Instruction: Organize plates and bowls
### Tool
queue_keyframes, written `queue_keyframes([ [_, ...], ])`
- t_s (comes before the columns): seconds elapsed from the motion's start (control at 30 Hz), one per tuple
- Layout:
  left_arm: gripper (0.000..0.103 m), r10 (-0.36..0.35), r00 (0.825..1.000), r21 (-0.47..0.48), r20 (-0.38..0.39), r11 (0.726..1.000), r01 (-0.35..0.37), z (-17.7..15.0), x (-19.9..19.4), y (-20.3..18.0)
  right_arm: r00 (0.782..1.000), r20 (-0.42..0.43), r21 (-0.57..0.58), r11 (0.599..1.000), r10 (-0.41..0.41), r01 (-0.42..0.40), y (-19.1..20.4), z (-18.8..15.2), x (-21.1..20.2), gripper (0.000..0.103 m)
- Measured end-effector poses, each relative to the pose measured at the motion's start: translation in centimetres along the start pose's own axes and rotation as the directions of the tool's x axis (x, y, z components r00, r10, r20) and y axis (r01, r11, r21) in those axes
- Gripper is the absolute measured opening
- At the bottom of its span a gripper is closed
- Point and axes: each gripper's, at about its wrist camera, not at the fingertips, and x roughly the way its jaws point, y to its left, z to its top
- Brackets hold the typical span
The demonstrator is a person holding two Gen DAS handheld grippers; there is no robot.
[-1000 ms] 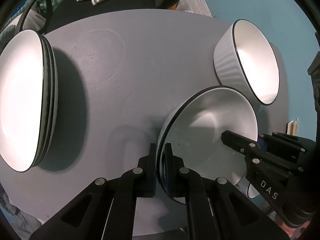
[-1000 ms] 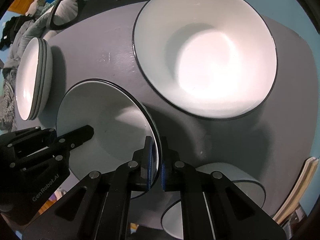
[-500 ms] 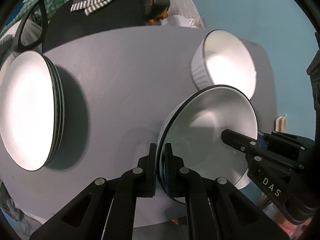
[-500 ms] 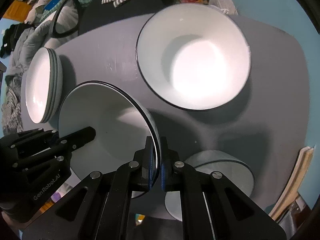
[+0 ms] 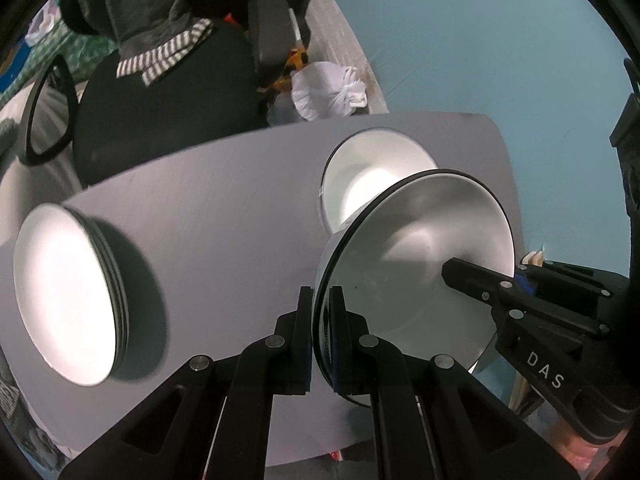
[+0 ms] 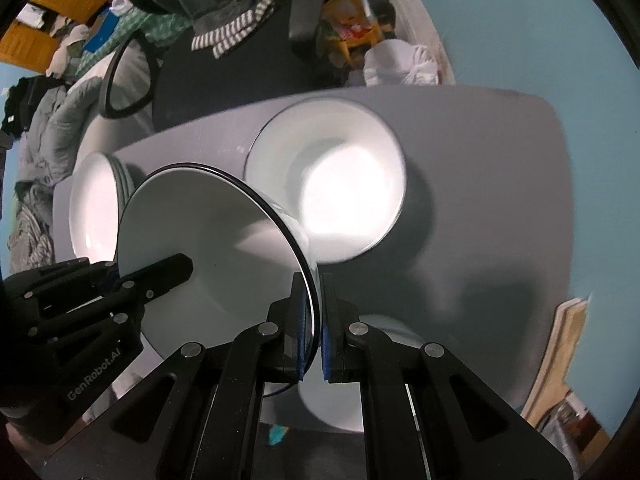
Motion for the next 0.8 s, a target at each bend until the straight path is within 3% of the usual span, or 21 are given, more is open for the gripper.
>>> queue_keyframes([
  [0.43, 0.006, 0.021, 0.999, 0.019, -0.028, 1.0, -0.02, 3.3, 2.4, -1.9, 1.0, -0.027, 0.033, 0.999, 0.0, 0.001, -3.2, 3.7, 0.7, 0.006],
  [0.8, 0.007, 0.033, 0.997, 0.008, -0.068, 0.999, -0.032, 4.1, 4.2, -2.1, 0.998, -0.066, 0.041, 0.999, 0.009, -0.006, -4.2, 4.5, 2.0, 0.006],
])
